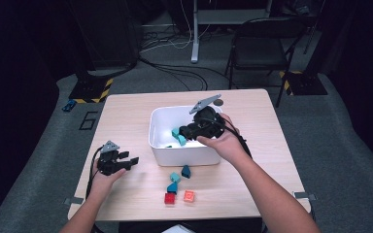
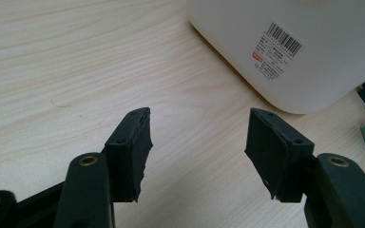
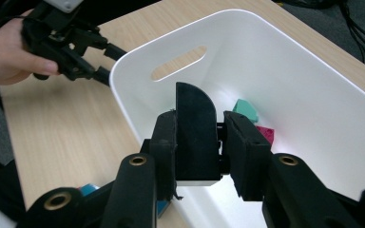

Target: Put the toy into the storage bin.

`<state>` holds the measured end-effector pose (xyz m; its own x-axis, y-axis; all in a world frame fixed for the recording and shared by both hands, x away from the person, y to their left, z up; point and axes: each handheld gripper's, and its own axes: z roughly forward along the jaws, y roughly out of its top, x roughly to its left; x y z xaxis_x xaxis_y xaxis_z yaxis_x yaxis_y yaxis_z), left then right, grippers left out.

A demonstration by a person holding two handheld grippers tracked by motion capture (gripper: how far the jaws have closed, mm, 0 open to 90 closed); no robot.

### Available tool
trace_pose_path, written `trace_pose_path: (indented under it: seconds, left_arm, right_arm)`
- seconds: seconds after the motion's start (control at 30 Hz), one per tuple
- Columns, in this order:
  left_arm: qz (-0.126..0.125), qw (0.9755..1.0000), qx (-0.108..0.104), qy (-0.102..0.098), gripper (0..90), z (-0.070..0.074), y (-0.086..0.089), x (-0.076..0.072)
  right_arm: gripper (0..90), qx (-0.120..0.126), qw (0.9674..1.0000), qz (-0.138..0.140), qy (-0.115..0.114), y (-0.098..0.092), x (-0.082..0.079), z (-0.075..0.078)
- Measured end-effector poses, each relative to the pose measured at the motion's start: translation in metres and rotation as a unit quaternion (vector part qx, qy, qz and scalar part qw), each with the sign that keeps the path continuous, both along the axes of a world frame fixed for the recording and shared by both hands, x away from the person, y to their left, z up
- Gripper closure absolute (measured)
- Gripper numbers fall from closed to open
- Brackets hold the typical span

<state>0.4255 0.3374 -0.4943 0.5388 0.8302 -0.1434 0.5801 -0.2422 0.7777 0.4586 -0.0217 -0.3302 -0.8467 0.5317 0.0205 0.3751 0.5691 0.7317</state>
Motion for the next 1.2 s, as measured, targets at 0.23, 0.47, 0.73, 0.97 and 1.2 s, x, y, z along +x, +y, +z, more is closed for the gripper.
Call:
trace_pose_path:
  seconds: [0.23,0.47,0.73,0.97,1.2]
  left_arm:
    - [-0.001,1.0000,-0.002,0.000,40.6,0.000,0.000,0.000]
    - [-0.003,1.0000,-0.003,0.001,40.6,0.000,0.000,0.000]
    - [-0.005,1.0000,-0.002,0.000,40.6,0.000,0.001,0.001]
    - [-0.006,1.0000,-0.004,0.000,40.7,0.000,0.001,0.001]
    - [-0.007,1.0000,-0.003,0.000,40.7,0.000,0.000,0.002]
  right_arm:
    - [66.0,0.002,0.9999,-0.010,0.007,0.016,0.024,-0.009]
    - [66.0,-0.002,0.9999,-0.016,0.007,0.029,0.046,-0.019]
    - [65.9,-0.013,0.9996,-0.022,0.009,0.043,0.066,-0.036]
    - [65.9,-0.019,0.9990,-0.032,0.025,0.053,0.079,-0.044]
    - [63.3,-0.038,0.9981,-0.039,0.030,0.060,0.087,-0.057]
